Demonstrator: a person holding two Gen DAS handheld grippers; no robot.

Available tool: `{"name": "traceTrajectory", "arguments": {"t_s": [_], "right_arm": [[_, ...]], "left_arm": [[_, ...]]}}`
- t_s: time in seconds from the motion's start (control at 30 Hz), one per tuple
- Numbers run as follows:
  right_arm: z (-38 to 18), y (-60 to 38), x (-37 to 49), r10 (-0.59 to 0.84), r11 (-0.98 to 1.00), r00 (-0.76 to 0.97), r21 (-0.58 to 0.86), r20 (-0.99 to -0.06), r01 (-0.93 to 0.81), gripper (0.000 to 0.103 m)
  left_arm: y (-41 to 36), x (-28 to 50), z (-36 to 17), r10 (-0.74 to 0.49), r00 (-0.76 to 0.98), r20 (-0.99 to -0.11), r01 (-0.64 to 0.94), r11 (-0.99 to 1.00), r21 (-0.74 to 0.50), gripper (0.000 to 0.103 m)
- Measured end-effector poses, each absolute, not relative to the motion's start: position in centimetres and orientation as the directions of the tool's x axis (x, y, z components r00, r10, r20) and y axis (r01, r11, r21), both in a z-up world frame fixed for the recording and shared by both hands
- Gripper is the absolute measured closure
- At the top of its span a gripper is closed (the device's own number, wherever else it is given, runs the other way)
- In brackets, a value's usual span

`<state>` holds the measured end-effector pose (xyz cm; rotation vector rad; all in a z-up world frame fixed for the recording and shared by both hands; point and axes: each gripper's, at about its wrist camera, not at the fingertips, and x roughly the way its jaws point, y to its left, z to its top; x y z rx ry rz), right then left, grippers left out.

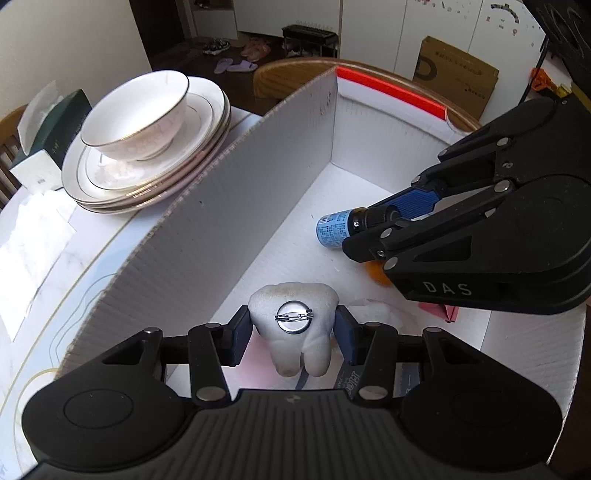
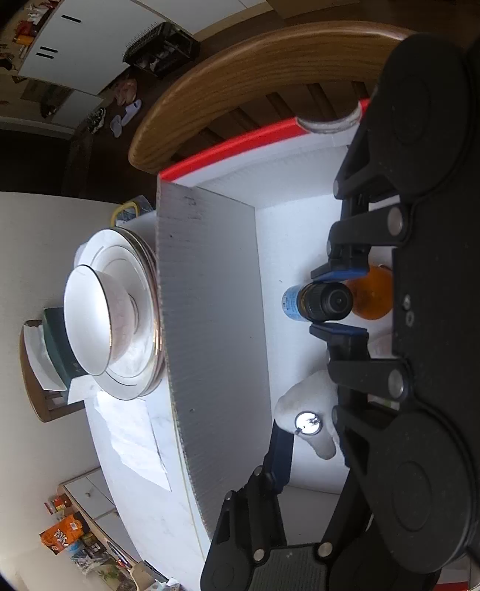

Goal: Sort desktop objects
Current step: 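Lower into the box and open both tools to release plush and bottle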

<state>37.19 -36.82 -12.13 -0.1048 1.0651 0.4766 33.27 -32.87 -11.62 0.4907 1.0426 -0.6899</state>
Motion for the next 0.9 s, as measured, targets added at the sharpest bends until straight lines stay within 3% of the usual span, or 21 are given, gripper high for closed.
{"name": "traceTrajectory", "arguments": {"t_s": [0.6, 0.7, 0.77, 0.9], "right_arm": [[-13.3, -36.4, 38.0, 0.303, 0.888, 0.347, 0.131, -0.887, -0.440, 0.079], [-13.3, -36.3, 38.0, 0.298, 0.888, 0.348, 0.125, -0.889, -0.441, 0.077], [-13.3, -36.3, 38.0, 0.298, 0.888, 0.348, 0.125, -0.889, -0.442, 0.076], [-12.9, -36.6, 37.7, 0.300, 0.888, 0.353, 0.124, -0.886, -0.443, 0.070]], "left_arm": [[-33.2, 34.1, -12.6, -0.242, 0.260, -0.935, 0.706, 0.708, 0.013, 0.054], [-33.2, 33.9, -12.5, -0.238, 0.277, -0.931, 0.702, 0.712, 0.027, 0.049], [-33.0, 33.7, -12.2, -0.243, 0.286, -0.927, 0.695, 0.718, 0.027, 0.035], [-32.5, 33.2, -11.7, -0.264, 0.298, -0.917, 0.694, 0.720, 0.019, 0.034]]}}
